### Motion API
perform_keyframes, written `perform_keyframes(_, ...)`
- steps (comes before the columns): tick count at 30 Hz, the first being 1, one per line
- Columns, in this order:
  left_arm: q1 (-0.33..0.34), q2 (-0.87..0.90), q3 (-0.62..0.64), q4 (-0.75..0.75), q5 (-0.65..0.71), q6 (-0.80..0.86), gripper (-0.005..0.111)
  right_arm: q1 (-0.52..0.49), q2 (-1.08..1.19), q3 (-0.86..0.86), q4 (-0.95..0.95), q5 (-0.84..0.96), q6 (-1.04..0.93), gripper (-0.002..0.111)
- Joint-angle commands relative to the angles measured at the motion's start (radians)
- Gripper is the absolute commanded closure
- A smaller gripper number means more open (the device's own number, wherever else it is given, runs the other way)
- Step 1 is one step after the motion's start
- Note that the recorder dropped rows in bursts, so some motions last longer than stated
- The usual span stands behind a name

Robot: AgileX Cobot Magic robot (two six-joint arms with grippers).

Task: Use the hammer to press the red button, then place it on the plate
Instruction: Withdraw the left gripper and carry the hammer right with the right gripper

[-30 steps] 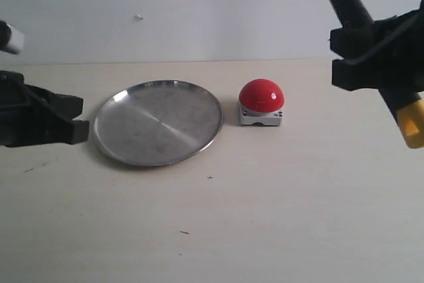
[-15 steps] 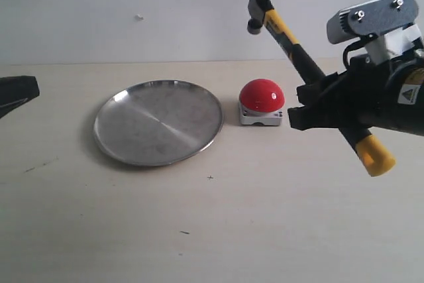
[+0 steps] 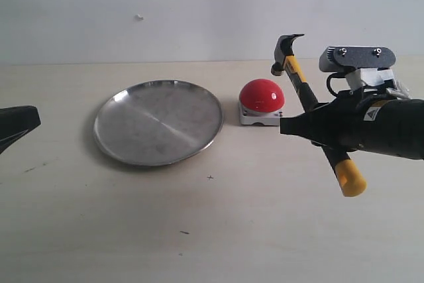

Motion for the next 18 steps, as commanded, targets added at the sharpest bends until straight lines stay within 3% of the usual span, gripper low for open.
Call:
perform_keyframes(1, 0.004, -0.005, 0.019, -0.014, -0.005, 0.02, 0.107, 0.0, -0.008, -0.008, -0.017, -0.097, -0.015, 0.108)
perform_keyframes(13, 0.004, -0.005, 0.021, 0.012, -0.005, 0.02, 0.107, 0.0, 0.07, -0.008, -0.017, -0.124, -0.008, 0.108)
perform_keyframes(18, 0.004, -0.005, 0.021, 0.012, -0.005, 0.02, 0.107, 0.0, -0.087, -0.046, -0.017, -0.074, -0.024, 0.108)
